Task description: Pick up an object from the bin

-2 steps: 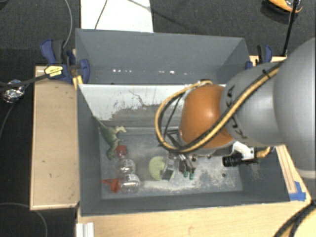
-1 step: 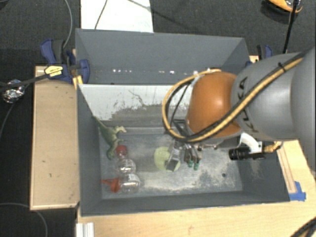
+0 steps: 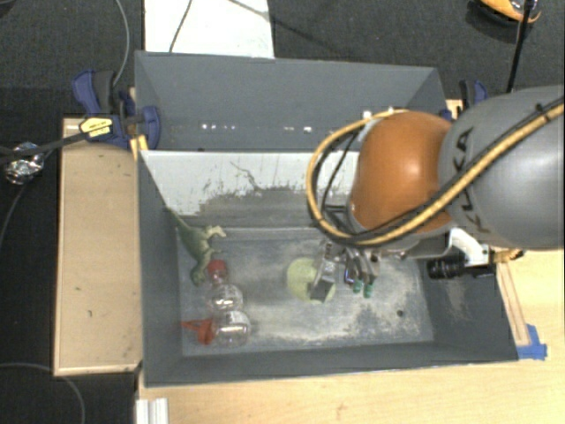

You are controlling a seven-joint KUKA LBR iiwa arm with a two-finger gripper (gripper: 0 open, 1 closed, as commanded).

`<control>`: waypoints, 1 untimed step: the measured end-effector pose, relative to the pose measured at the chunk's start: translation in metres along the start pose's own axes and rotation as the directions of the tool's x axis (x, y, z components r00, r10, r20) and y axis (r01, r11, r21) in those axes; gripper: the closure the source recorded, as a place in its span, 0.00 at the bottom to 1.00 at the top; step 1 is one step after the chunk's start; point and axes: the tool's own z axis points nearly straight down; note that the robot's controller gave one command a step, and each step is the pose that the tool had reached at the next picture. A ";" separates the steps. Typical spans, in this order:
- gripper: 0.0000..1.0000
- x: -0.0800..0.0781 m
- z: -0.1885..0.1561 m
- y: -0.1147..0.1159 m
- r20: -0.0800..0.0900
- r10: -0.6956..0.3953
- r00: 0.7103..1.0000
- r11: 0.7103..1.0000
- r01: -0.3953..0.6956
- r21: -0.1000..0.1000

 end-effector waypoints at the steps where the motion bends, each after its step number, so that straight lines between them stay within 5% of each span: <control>1: 1.00 -0.020 -0.045 0.002 0.012 0.014 1.000 1.000 -0.014 -0.007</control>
Offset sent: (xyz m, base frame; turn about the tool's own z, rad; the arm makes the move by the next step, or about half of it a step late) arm 0.0070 0.0170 0.0391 -0.0008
